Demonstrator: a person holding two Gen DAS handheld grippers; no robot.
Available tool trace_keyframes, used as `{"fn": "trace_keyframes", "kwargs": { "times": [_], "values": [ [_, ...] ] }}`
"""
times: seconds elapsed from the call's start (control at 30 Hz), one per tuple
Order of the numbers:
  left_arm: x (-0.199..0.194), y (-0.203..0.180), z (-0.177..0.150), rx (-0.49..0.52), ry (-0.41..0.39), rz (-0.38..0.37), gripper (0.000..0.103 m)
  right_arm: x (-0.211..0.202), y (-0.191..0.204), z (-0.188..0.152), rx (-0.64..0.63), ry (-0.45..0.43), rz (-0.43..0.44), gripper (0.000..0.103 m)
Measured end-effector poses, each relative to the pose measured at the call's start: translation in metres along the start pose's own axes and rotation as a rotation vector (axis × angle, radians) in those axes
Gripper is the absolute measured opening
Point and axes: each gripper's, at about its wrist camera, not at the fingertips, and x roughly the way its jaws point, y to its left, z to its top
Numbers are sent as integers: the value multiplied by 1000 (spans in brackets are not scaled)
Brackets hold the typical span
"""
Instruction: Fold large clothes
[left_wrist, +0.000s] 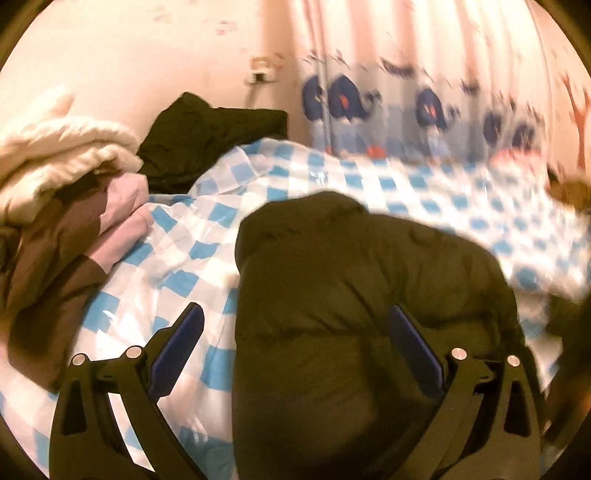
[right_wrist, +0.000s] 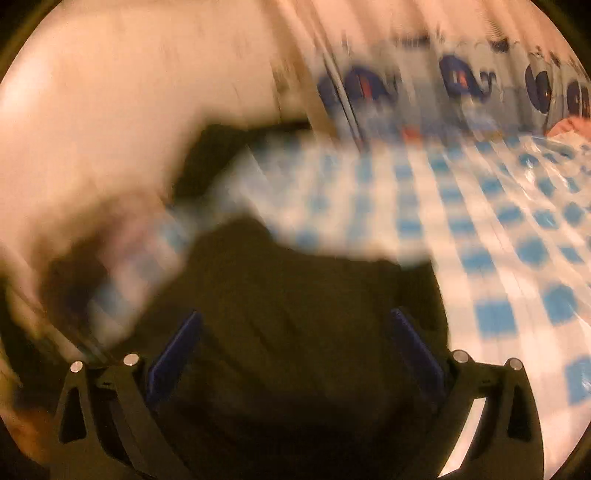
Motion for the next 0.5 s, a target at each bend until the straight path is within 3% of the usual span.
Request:
{"fn": "trace_keyframes", "kwargs": {
  "times": [0.03,0.1,0.17,0.27,0.37,0.43,0.47,0.5],
  "values": [
    [13,5,-1,-41,53,-17,96,22,-16,2,84,65,99,98],
    [59,14,-15,-165,299,-130,96,28,-24,14,132,149,104,98],
    [73,25,-26,-266,357,-157,96,16,-16,32,139,227,58,97],
    [54,29,-18,-270,322,-147,96,-52,-1,33,73,98,56,97],
    [11,32,-11,-269,169,-129,96,-109,7,-5,48,12,69,97],
    [-9,24,-7,-216,73,-126,96,-95,13,-33,16,105,40,97],
    [-11,17,-7,-168,57,-113,96,-63,13,-52,0,228,35,98],
    [1,9,-11,-122,120,-100,96,-44,9,-54,18,296,62,98]
  ]
}}
